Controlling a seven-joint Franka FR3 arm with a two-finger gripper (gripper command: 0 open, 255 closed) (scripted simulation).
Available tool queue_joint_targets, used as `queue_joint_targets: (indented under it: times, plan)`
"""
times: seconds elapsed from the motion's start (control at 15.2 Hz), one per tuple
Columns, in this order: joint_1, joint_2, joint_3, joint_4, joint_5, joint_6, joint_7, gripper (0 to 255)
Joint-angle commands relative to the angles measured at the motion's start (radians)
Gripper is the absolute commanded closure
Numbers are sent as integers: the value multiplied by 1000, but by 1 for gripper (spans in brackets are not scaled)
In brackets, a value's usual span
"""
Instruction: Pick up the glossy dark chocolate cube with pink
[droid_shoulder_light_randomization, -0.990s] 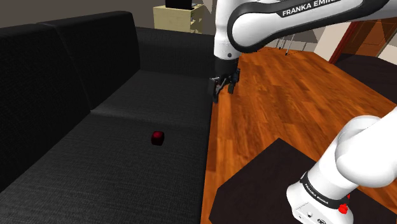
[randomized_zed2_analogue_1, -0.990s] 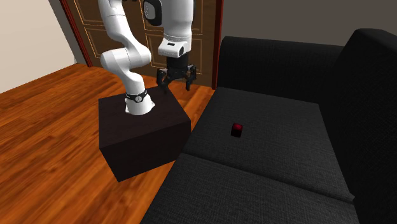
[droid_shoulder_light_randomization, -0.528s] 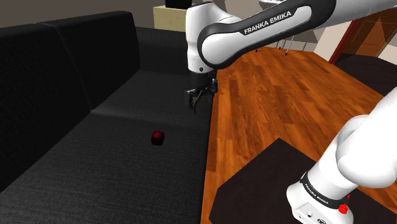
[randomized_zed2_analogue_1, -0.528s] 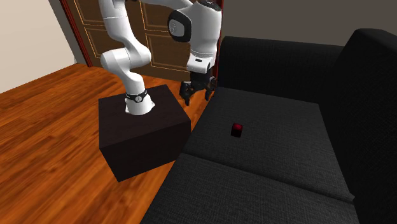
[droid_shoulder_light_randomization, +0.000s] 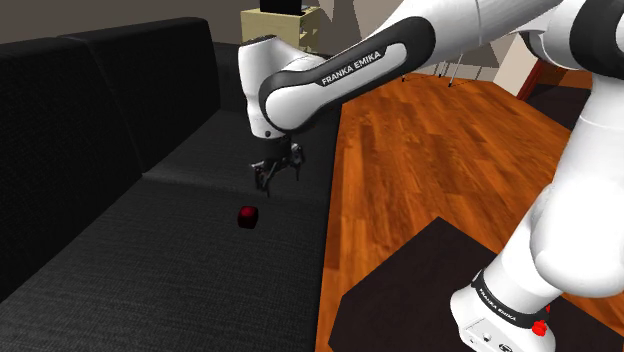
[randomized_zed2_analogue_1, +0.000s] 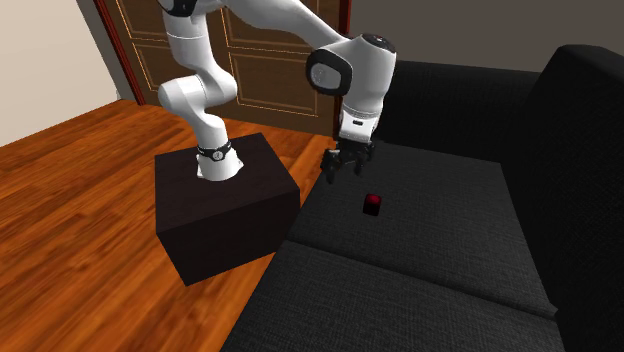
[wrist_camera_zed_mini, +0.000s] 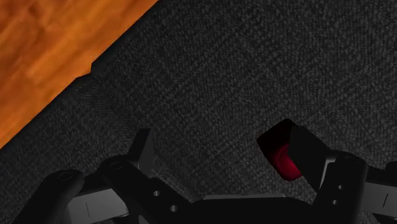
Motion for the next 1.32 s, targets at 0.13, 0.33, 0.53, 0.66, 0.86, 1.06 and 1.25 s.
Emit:
queue_joint_targets:
  times: [0.13,0.33,0.53,0.66,0.86,1.06,1.25]
  plan:
    - [52,158,5,138,-48,-5,72,0]
    - [97,281,-1,266,-79,-27,111,0]
    - [114,334,-7,303,-93,-15,124,0]
    - [116,347,-10,296,-98,5,128,0]
    - [119,369,-15,287,-106,34,133,0]
    - [119,373,-16,286,-108,39,134,0]
    - [119,374,-16,288,-108,38,133,255]
